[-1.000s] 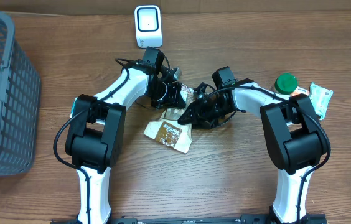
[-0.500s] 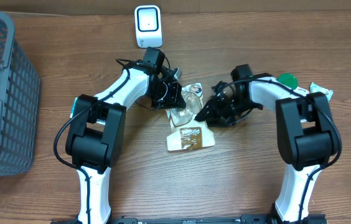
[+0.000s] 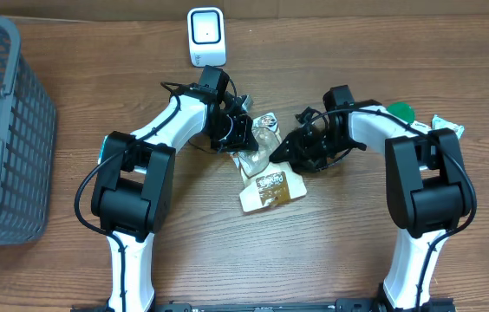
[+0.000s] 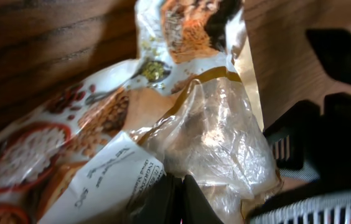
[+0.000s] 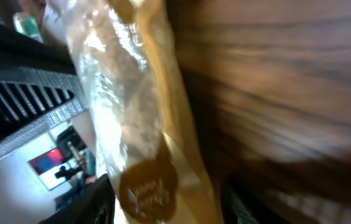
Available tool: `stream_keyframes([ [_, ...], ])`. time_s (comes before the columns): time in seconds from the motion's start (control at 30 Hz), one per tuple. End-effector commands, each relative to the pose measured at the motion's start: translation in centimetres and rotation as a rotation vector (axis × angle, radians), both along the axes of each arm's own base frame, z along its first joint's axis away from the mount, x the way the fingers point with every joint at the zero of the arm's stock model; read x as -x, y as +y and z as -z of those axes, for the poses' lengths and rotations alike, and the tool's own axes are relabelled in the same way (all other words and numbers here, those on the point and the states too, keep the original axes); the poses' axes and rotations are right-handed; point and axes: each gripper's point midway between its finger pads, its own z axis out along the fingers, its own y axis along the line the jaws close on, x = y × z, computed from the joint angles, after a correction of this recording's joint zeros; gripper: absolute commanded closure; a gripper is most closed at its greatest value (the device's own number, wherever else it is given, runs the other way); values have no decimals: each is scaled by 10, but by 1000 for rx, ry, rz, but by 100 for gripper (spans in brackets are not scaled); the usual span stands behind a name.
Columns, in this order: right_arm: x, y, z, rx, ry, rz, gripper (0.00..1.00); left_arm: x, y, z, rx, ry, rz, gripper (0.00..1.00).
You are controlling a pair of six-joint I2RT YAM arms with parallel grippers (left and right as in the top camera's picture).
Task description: Scan the item barcode
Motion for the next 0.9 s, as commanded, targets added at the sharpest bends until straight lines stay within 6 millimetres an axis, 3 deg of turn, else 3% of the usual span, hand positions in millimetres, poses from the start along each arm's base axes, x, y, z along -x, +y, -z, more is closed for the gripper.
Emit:
stream_keyframes([
  [0.0, 17, 2, 23, 73, 82, 27, 47, 6, 19, 38, -118, 57, -30, 96],
  [0.1, 14, 10, 25, 63, 77, 45, 48, 6, 19, 38, -118, 57, -30, 96],
  [0.3, 9, 11, 27, 73, 56, 53, 72, 6, 20, 39, -128, 61, -36, 96],
  [0.47, 8, 5, 28, 83, 29, 36, 83, 0, 22, 31, -129, 31, -32, 96],
  [0.6, 10, 4, 24, 81, -11, -25, 85, -20, 32, -11, -115, -37, -27, 96],
  [0.73, 7, -1, 13, 122, -48, -83, 85, -49, 60, -91, -115, -148, -84, 95],
  [0.87, 0, -9, -8, 185, -93, -119, 91, -60, 99, -164, -121, -238, -149, 91],
])
